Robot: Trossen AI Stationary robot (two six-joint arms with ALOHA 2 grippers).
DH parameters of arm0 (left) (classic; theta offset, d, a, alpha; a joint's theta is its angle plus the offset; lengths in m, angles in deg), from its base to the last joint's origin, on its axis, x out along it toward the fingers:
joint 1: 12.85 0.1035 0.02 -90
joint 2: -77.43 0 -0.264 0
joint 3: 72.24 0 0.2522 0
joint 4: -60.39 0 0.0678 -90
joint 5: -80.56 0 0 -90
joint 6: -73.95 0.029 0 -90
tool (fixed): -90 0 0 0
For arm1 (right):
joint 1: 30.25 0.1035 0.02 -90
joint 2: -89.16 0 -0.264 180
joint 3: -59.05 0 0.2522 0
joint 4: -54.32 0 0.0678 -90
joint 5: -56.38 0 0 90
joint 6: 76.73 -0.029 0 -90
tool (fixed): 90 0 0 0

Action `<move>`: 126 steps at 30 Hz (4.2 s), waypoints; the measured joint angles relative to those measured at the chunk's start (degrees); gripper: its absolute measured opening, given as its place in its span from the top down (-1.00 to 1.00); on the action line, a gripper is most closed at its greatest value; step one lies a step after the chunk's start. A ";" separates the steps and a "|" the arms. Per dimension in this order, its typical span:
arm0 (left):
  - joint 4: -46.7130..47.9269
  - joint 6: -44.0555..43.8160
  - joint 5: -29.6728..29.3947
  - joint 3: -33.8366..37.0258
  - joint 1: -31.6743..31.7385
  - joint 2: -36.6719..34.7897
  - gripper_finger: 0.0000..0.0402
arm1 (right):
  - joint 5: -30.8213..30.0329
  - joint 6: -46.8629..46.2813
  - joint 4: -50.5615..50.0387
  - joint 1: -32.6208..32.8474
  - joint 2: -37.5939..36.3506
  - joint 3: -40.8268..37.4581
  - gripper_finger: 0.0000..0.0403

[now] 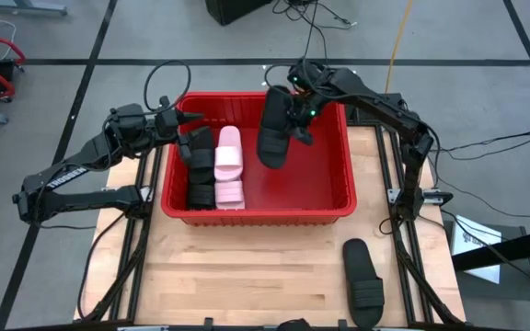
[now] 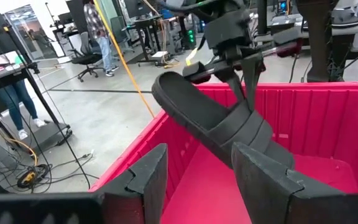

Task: Pick and place slides into bin
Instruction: Put the black slipper into the red bin

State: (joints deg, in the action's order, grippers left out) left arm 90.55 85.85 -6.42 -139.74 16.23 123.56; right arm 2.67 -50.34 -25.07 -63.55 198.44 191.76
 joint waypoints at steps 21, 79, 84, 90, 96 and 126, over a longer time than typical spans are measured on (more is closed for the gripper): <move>0.99 -0.21 0.13 0.00 0.00 0.00 0.11 | 12.05 0.44 1.34 3.51 13.01 -0.19 0.98; 2.00 -1.46 0.11 0.00 0.00 0.00 0.11 | 15.63 -11.07 27.35 11.31 12.82 -21.91 0.98; 2.41 -1.46 0.11 0.00 0.00 0.00 0.11 | 15.24 -11.43 27.91 11.63 12.82 -21.91 0.96; 3.14 -1.46 0.09 0.00 0.00 -0.02 0.11 | 10.25 -12.26 28.04 11.60 12.82 -21.91 0.81; 3.63 -1.46 0.09 0.00 0.00 0.00 0.11 | 10.15 -12.44 28.34 11.56 12.82 -21.91 0.68; 3.57 -1.44 -0.04 0.00 -0.02 -0.02 0.11 | 10.11 -15.07 31.32 7.41 10.35 -21.91 0.20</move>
State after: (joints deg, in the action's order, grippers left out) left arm 94.13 84.40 -6.46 -139.74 16.21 123.54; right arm 12.78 -65.40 6.25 -56.14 208.79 169.85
